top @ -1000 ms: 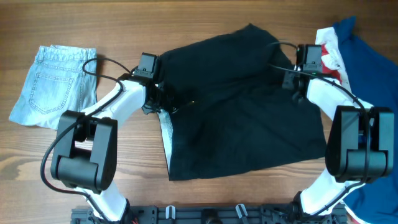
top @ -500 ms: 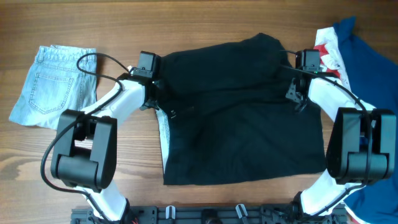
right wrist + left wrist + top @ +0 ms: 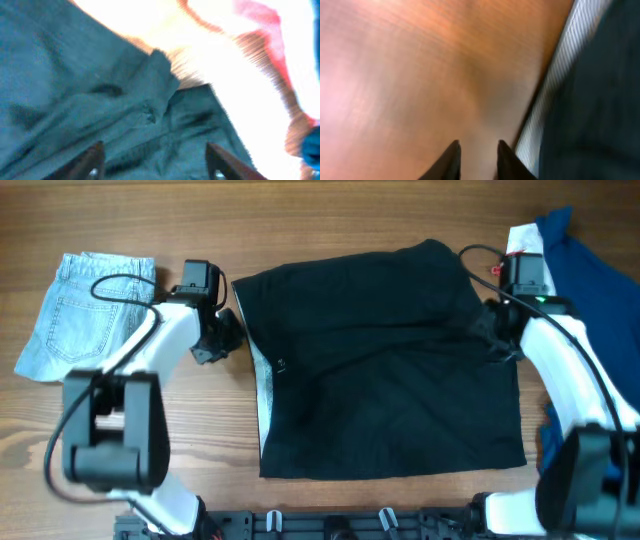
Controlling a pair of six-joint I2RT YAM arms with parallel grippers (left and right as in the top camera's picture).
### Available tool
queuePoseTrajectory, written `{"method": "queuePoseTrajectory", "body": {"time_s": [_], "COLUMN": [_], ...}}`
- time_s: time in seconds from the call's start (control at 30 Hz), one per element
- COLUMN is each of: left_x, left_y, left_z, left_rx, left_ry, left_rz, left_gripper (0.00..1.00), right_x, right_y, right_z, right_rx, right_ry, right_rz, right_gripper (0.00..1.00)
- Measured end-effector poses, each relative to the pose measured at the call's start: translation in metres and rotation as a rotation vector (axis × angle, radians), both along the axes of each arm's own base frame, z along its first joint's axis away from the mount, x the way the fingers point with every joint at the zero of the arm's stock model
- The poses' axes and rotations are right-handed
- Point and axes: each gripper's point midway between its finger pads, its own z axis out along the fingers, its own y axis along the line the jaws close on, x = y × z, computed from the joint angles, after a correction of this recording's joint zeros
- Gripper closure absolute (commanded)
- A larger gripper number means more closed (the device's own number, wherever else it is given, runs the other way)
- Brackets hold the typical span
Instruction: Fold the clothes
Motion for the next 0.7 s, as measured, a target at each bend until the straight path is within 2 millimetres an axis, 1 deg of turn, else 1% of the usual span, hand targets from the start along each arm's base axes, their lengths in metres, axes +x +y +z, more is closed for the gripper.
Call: {"method": "queuePoseTrajectory", "body": {"time_s": [0.03,0.07,0.1,0.17,0.23,0.27,0.33,0.37,0.4,0.43,0.5,0.57,0.67,0.7], "left_x": [-0.011,-0.025,-0.034,-0.039,-0.04,-0.037,-0.026,-0.021,-0.018,-0.019,-0.029,-0.045,-0.065,-0.07], "left_y": [-0.002,-0.006,-0.01,-0.014,-0.019,-0.023,-0.034,-0.041,-0.05,-0.06,-0.083,-0.109,-0.135,-0.141], "left_z": [0.01,0.026,0.039,0.049,0.051,0.049,0.046,0.045,0.043,0.04,0.03,0.018,0.003,-0.001], "left_rx": [-0.014,-0.04,-0.064,-0.083,-0.097,-0.103,-0.118,-0.128,-0.143,-0.159,-0.18,-0.189,-0.186,-0.186], "left_ry": [0.024,0.045,0.051,0.046,0.044,0.037,-0.002,-0.022,-0.028,-0.024,0.022,0.075,0.133,0.149], "left_rz": [-0.006,-0.01,-0.021,-0.032,-0.044,-0.052,-0.083,-0.101,-0.118,-0.144,-0.205,-0.281,-0.367,-0.387], "left_gripper": [0.5,0.42,0.42,0.41,0.49,0.62,0.8,0.81,0.85,0.87,0.9,0.92,0.92,0.91], "right_x": [-0.005,-0.014,-0.023,-0.035,-0.049,-0.053,-0.058,-0.059,-0.06,-0.061,-0.061,-0.062,-0.062,-0.062], "right_y": [-0.001,0.0,0.001,0.004,0.012,0.017,0.022,0.024,0.025,0.026,0.027,0.028,0.028,0.028], "right_z": [0.012,0.025,0.034,0.038,0.036,0.034,0.032,0.031,0.031,0.03,0.03,0.03,0.03,0.03], "right_rx": [-0.007,-0.01,-0.008,0.009,0.049,0.077,0.108,0.115,0.122,0.126,0.132,0.136,0.139,0.139], "right_ry": [-0.013,-0.019,-0.014,0.009,0.057,0.076,0.095,0.099,0.104,0.109,0.111,0.113,0.113,0.113], "right_rz": [0.001,0.002,0.004,0.011,0.023,0.03,0.038,0.04,0.043,0.046,0.052,0.053,0.054,0.055], "right_gripper": [0.27,0.26,0.25,0.25,0.25,0.26,0.25,0.25,0.25,0.25,0.25,0.25,0.25,0.25]}}
